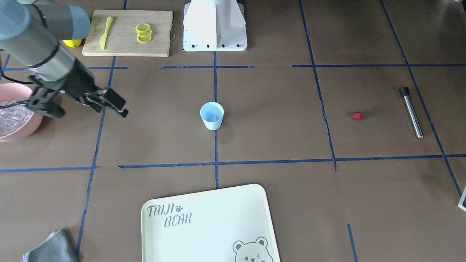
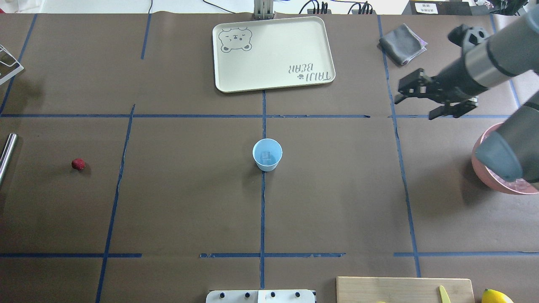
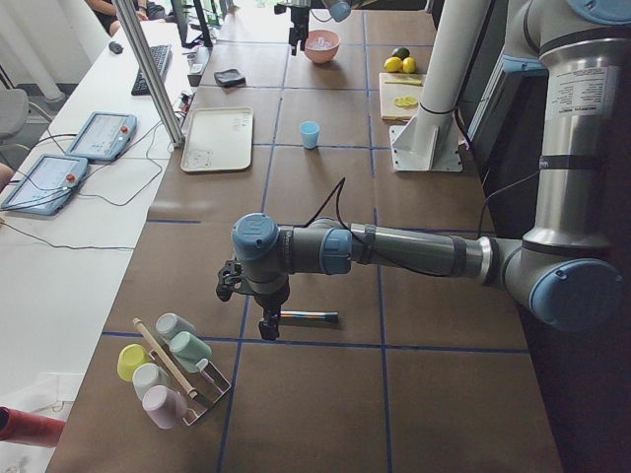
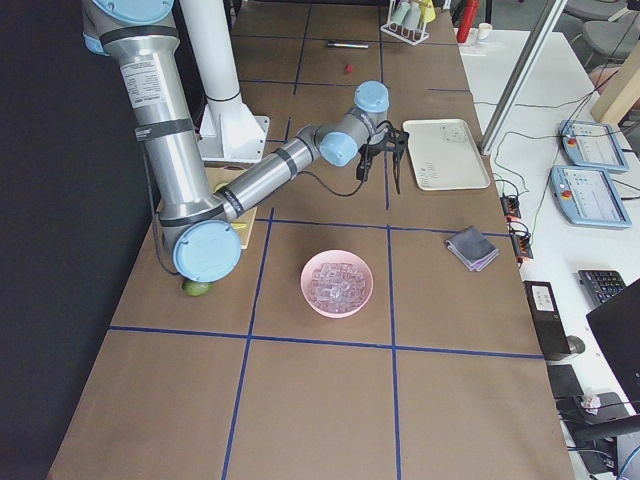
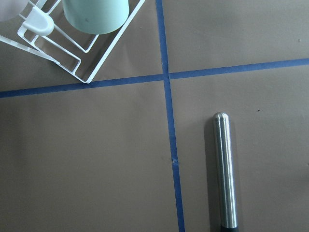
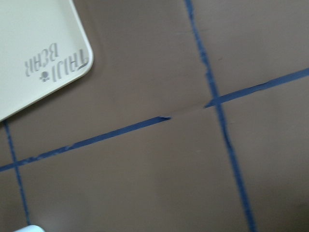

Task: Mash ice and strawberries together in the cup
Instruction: 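Return the right gripper over the pink bowl, then lower the right gripper into the bowl and grasp an ice cube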

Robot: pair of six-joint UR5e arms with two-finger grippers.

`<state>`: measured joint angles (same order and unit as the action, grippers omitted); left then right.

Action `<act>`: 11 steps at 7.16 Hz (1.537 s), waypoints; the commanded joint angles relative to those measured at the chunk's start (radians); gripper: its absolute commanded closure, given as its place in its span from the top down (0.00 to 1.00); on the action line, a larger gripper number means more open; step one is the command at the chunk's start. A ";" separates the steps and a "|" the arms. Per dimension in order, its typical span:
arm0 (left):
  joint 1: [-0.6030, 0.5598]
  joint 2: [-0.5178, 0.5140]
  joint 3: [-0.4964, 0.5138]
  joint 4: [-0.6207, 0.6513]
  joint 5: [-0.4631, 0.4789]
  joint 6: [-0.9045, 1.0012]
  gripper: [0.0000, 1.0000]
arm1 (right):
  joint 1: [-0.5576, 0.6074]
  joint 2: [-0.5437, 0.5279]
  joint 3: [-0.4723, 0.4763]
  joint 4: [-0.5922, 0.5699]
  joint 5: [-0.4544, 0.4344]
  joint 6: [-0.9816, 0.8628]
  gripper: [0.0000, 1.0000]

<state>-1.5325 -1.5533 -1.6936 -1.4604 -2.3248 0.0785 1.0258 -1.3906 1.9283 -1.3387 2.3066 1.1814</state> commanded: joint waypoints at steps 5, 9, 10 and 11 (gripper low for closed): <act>0.000 0.001 0.002 0.000 -0.001 0.000 1.00 | 0.137 -0.329 -0.079 0.018 -0.046 -0.691 1.00; 0.000 0.001 -0.001 0.000 -0.001 0.000 1.00 | 0.134 -0.315 -0.172 0.016 -0.046 -0.718 0.99; 0.000 0.001 -0.001 0.000 -0.001 0.000 1.00 | 0.132 -0.314 -0.186 0.018 -0.049 -0.720 0.98; 0.000 0.001 -0.001 0.000 -0.001 0.000 1.00 | 0.129 -0.312 -0.204 0.018 -0.049 -0.721 0.96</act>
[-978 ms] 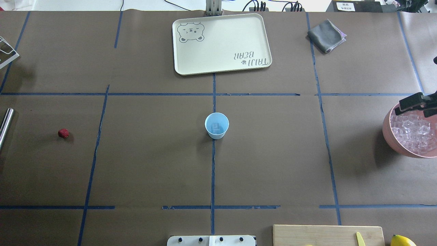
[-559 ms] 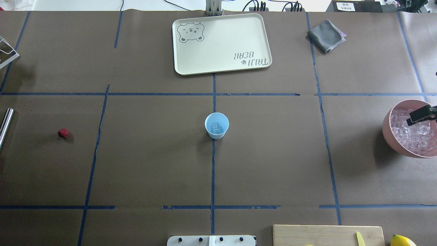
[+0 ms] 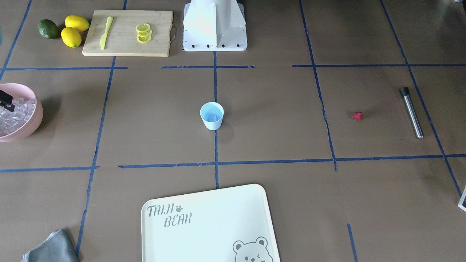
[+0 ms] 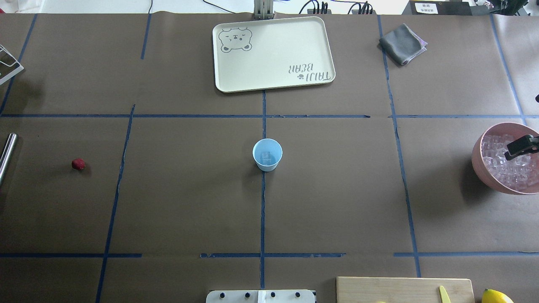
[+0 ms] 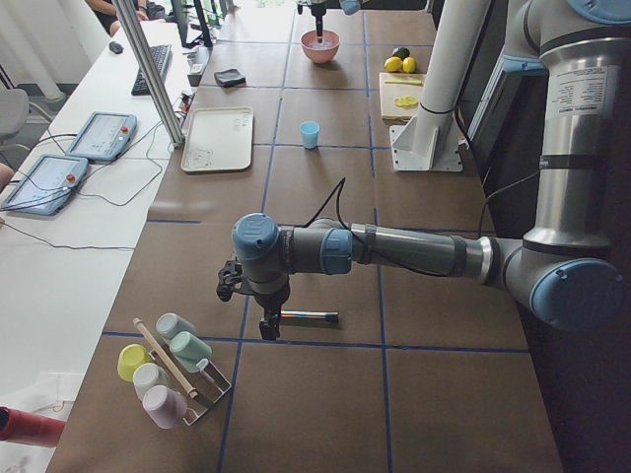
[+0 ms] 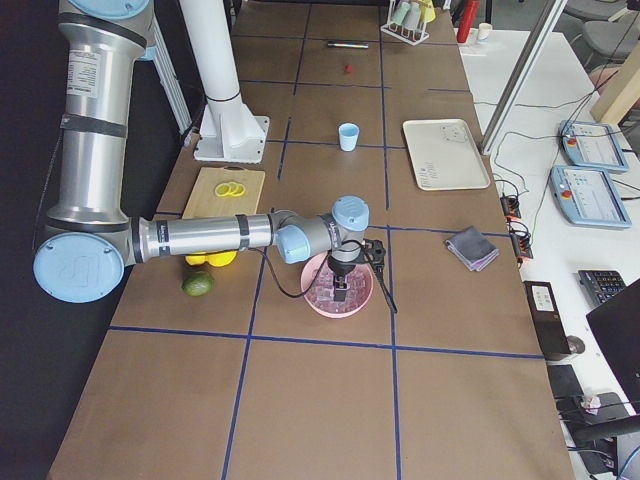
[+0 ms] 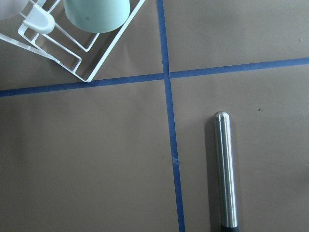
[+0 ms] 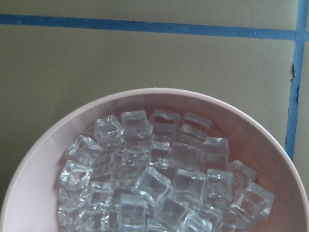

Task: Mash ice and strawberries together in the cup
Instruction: 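Lower the right gripper into the bowl and grasp an ice cube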

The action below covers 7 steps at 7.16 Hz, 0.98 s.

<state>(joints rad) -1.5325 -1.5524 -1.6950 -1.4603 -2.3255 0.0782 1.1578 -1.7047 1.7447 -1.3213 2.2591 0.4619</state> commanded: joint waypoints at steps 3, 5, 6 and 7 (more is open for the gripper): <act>0.000 0.000 0.001 0.000 0.000 0.000 1.00 | -0.004 0.011 -0.034 -0.001 -0.001 0.003 0.64; 0.000 0.000 0.000 0.000 0.000 0.000 1.00 | -0.003 0.010 -0.045 0.001 0.000 0.003 0.59; 0.000 0.000 -0.002 0.000 0.000 0.000 1.00 | -0.003 0.010 -0.045 0.001 0.000 0.001 0.60; 0.000 0.000 -0.002 0.000 0.000 0.000 1.00 | -0.003 0.010 -0.044 0.001 0.002 0.003 0.64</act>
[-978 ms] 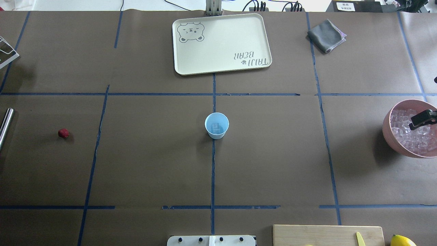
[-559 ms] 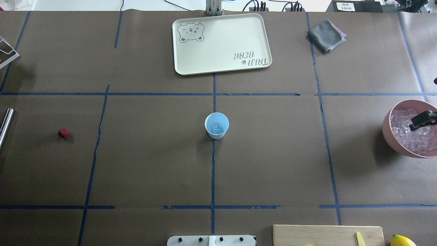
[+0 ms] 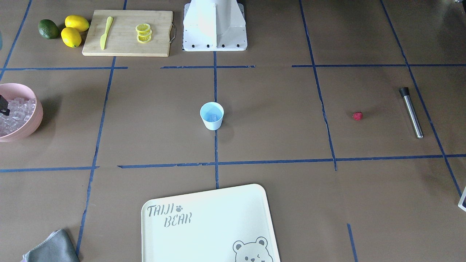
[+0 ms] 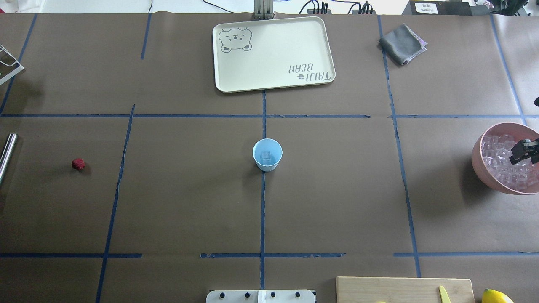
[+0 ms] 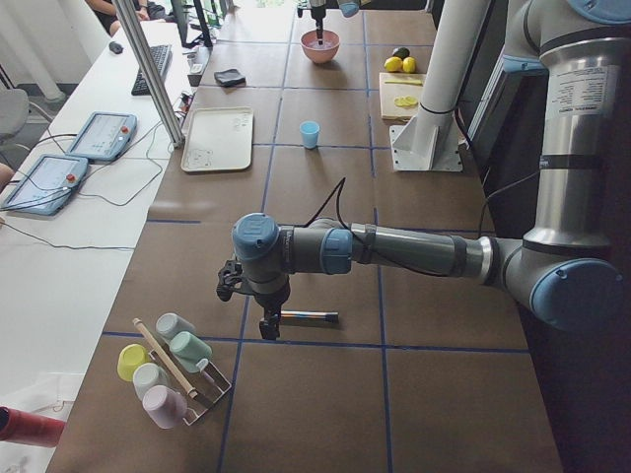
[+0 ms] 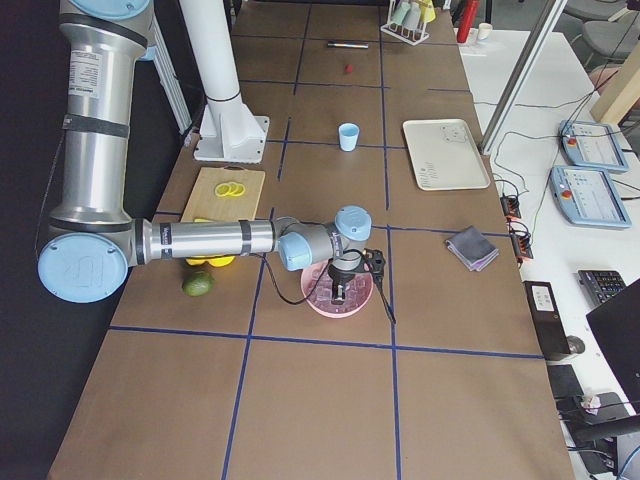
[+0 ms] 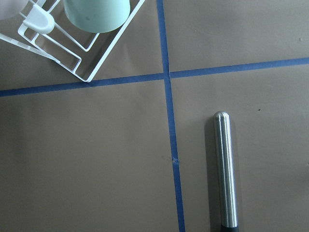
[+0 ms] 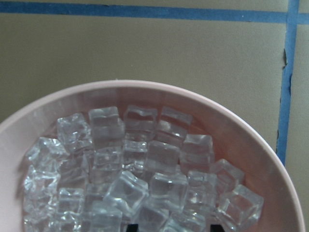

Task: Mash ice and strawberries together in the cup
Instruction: 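Lower the right gripper into the bowl and grasp an ice cube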

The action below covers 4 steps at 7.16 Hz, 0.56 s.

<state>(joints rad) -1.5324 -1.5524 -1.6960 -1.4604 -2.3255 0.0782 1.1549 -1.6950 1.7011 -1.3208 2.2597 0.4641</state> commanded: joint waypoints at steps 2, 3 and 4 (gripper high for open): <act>0.000 0.000 -0.001 0.000 0.000 0.000 1.00 | 0.000 0.000 0.006 0.000 0.004 0.008 0.62; 0.000 0.002 -0.001 0.000 0.000 0.000 1.00 | -0.001 0.000 0.006 0.000 0.007 0.014 0.60; 0.000 0.000 -0.002 0.000 0.000 0.000 1.00 | -0.001 0.000 0.006 0.000 0.009 0.014 0.50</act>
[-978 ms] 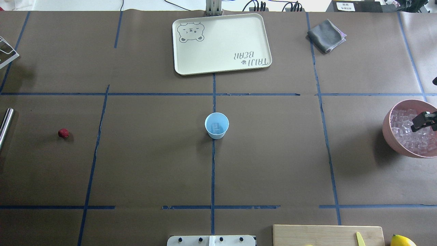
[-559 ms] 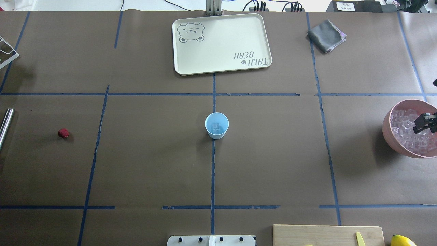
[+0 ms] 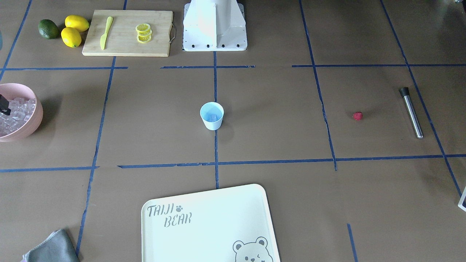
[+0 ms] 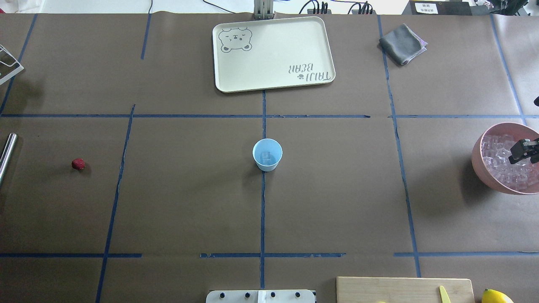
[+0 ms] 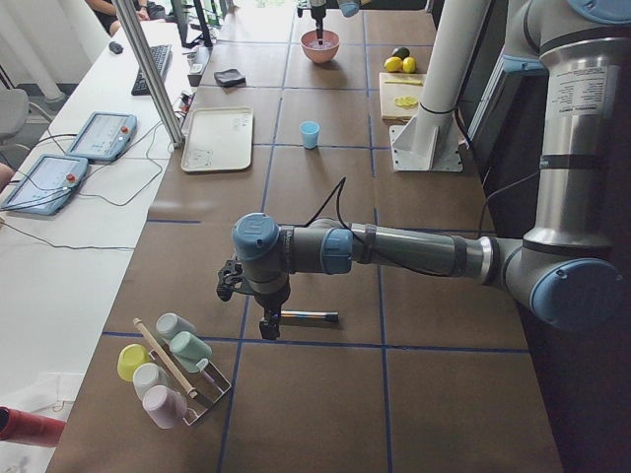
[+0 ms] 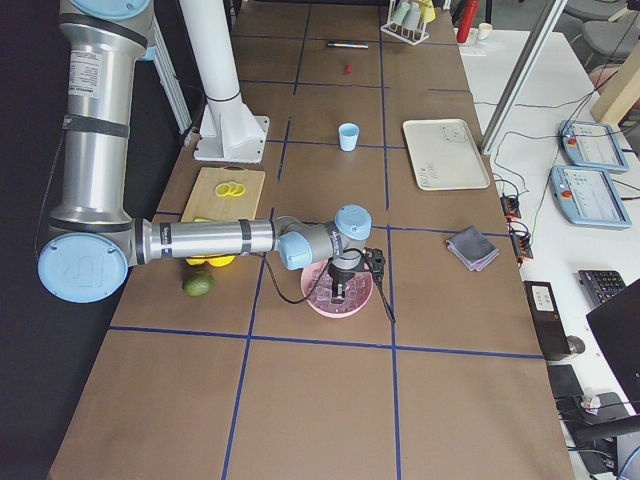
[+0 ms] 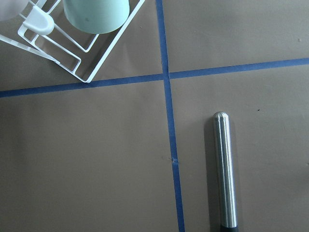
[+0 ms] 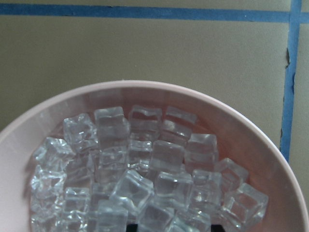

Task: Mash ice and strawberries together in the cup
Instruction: 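Lower the right gripper into the bowl and grasp an ice cube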

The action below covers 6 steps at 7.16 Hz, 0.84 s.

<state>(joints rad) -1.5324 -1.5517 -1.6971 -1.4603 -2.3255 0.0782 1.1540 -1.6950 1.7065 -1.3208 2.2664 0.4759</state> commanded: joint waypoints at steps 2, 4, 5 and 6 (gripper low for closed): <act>0.000 -0.001 -0.001 0.000 0.000 0.000 1.00 | 0.001 0.000 0.001 0.000 0.007 0.001 0.13; 0.000 -0.001 0.000 0.000 0.000 0.000 1.00 | 0.003 -0.002 0.005 0.000 0.009 0.000 0.00; 0.000 -0.001 0.002 0.000 0.000 0.000 1.00 | 0.003 0.000 0.012 -0.002 0.010 0.000 0.00; 0.000 -0.001 0.002 0.000 0.000 0.000 1.00 | 0.004 -0.003 0.107 -0.017 0.019 0.003 0.00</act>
<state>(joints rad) -1.5324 -1.5524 -1.6959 -1.4603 -2.3255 0.0782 1.1569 -1.6963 1.7402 -1.3257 2.2780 0.4764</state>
